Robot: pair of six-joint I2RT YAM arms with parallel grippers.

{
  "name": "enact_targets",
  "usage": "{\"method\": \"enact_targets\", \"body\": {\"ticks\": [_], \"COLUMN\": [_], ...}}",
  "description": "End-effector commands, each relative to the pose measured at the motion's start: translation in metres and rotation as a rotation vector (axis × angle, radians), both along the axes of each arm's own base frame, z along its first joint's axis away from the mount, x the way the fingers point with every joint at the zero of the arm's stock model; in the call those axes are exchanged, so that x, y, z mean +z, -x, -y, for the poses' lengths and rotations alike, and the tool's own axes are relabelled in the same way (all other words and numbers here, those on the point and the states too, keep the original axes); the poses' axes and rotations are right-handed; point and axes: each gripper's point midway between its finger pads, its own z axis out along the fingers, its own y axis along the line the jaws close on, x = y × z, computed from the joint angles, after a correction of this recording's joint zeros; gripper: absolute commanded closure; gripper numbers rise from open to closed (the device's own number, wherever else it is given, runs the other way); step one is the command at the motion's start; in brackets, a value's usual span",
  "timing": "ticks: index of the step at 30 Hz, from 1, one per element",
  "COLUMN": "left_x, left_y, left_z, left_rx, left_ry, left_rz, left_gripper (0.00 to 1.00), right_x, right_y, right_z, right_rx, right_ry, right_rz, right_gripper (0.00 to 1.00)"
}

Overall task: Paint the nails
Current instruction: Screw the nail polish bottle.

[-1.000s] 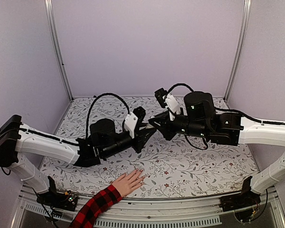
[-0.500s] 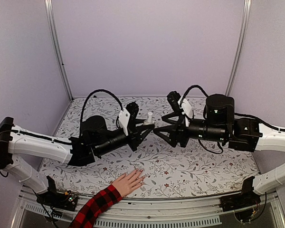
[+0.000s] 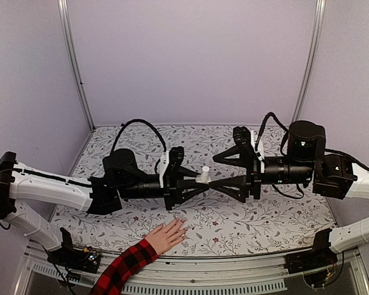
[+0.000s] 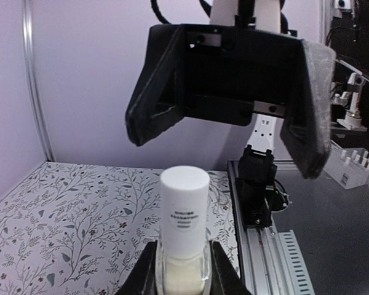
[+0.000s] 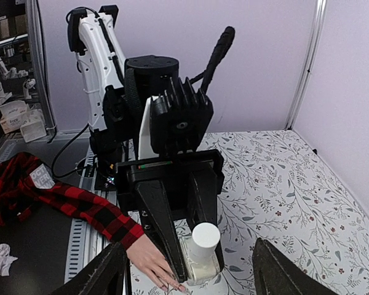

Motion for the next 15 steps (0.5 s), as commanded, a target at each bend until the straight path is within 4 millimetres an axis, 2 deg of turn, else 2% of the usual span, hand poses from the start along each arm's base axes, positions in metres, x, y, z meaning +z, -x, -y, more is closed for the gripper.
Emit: {"method": "enact_targets", "body": {"ticks": [1,8,15], "left_x": [0.02,0.016,0.016], "left_y": [0.031,0.039,0.037], "left_z": [0.005,0.013,0.012], "left_rx": [-0.208,-0.27,-0.255], "left_ry": [0.044,0.027,0.027], "left_rz": [0.046,0.028,0.032], "left_gripper": [1.0,1.0,1.0], "right_x": [-0.002,-0.004,-0.003], "right_y": [0.022,0.031,0.03], "right_z": [-0.003,-0.014,-0.015], "right_rx": [0.142,0.223,0.219], "right_ry": [0.01,0.015,0.01], "right_rz": [0.012,-0.011,-0.009], "right_gripper": [0.29,0.39,0.7]}}
